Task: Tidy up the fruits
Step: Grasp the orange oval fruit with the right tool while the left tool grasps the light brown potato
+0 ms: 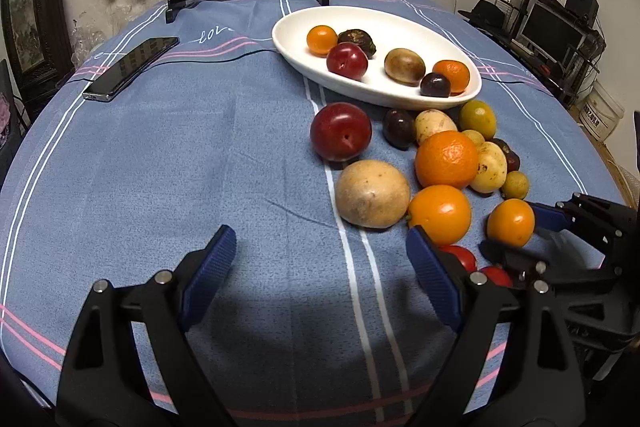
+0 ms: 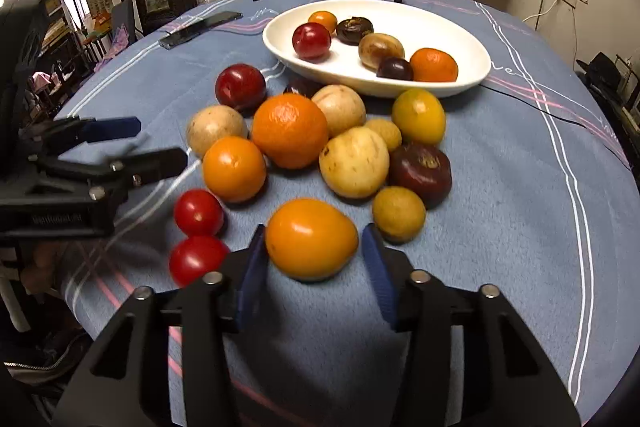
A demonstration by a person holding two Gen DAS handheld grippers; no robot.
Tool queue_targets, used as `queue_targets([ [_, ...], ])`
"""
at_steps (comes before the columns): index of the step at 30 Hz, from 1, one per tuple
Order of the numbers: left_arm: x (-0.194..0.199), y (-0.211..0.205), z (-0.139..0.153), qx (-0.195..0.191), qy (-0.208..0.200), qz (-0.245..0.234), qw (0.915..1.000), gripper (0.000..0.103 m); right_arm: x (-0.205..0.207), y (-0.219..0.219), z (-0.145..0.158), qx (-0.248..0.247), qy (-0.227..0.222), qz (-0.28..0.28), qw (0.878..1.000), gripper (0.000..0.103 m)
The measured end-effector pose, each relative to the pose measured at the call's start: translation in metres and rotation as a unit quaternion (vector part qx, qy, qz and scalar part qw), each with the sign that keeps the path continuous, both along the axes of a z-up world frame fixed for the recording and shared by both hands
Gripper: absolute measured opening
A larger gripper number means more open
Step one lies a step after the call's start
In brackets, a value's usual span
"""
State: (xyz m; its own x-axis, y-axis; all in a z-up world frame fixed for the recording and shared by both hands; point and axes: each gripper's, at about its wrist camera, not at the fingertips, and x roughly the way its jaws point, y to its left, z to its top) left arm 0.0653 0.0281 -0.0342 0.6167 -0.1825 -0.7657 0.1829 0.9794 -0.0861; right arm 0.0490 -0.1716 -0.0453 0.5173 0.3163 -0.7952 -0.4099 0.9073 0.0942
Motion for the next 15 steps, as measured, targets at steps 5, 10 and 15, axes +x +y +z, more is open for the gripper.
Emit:
queue_targets([
  [5,0.001,0.000,-0.003,0.009,-0.002,0.000,1.0000,0.088,0.003,-0.007,0.001,0.026,0.003,-0.003,1.000,0.043],
  [10,0.007,-0.005,-0.006,0.029,0.006,-0.005,0.9995,0.088,0.000,-0.024,0.004,0.050,0.003,-0.020,0.999,0.043],
  [15,0.015,-0.013,-0.006,0.041,0.008,-0.011,0.9991,0.088,-0.007,-0.038,0.003,0.045,-0.001,-0.029,0.999,0.043],
])
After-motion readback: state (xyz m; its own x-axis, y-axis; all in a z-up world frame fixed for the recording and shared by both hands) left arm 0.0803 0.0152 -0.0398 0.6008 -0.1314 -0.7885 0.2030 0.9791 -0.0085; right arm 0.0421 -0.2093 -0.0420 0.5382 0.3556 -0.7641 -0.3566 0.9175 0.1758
